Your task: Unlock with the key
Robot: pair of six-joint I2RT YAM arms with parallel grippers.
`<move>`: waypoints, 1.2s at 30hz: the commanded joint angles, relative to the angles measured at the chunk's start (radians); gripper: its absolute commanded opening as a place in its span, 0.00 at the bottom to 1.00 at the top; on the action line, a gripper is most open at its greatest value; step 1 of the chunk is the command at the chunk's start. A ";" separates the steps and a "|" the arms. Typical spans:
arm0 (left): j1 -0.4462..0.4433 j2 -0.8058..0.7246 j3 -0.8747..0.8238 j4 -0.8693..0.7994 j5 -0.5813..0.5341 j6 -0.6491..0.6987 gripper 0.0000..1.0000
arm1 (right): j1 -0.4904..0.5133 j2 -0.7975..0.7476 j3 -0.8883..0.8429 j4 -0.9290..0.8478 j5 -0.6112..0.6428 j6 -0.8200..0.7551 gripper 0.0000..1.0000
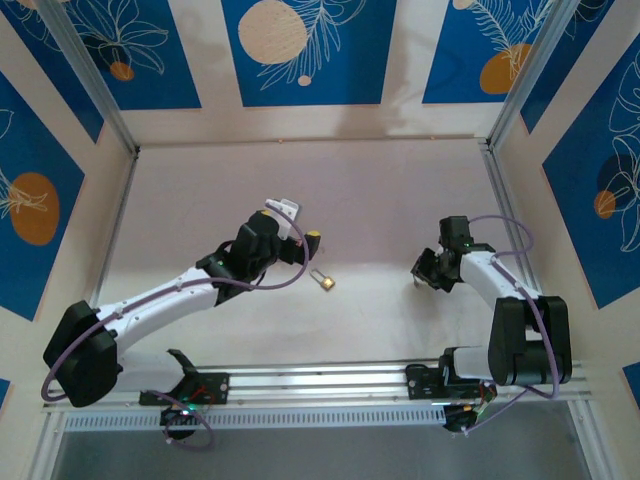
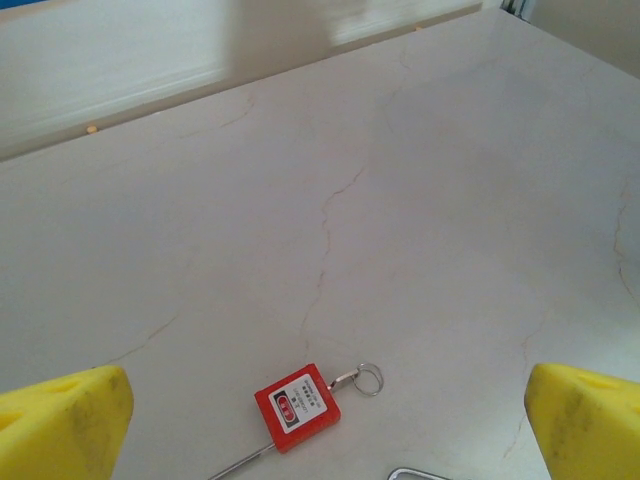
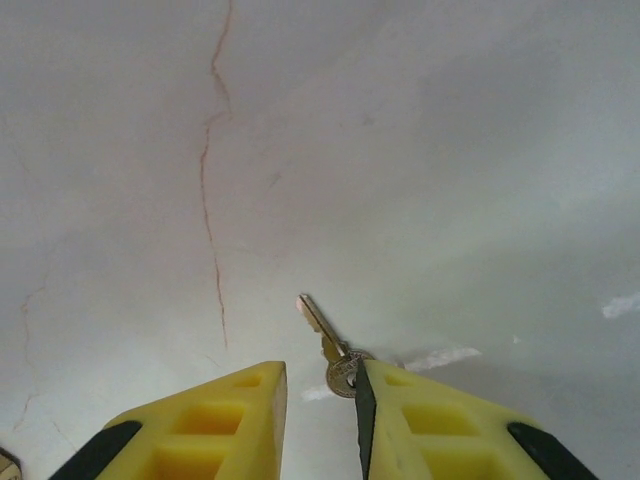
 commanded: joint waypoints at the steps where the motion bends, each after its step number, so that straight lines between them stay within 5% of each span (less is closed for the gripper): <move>1: -0.011 0.006 0.033 -0.008 0.012 0.010 1.00 | -0.015 0.000 -0.024 -0.009 -0.012 0.040 0.32; 18: -0.019 0.000 0.036 -0.014 0.011 0.015 1.00 | -0.008 0.038 -0.035 0.015 -0.063 0.052 0.38; 26: -0.019 0.002 0.036 -0.014 0.005 0.018 1.00 | 0.005 0.043 -0.020 0.007 -0.030 0.040 0.31; 36: -0.019 0.004 0.038 -0.014 0.000 0.022 1.00 | 0.006 0.009 -0.014 -0.003 -0.012 0.029 0.10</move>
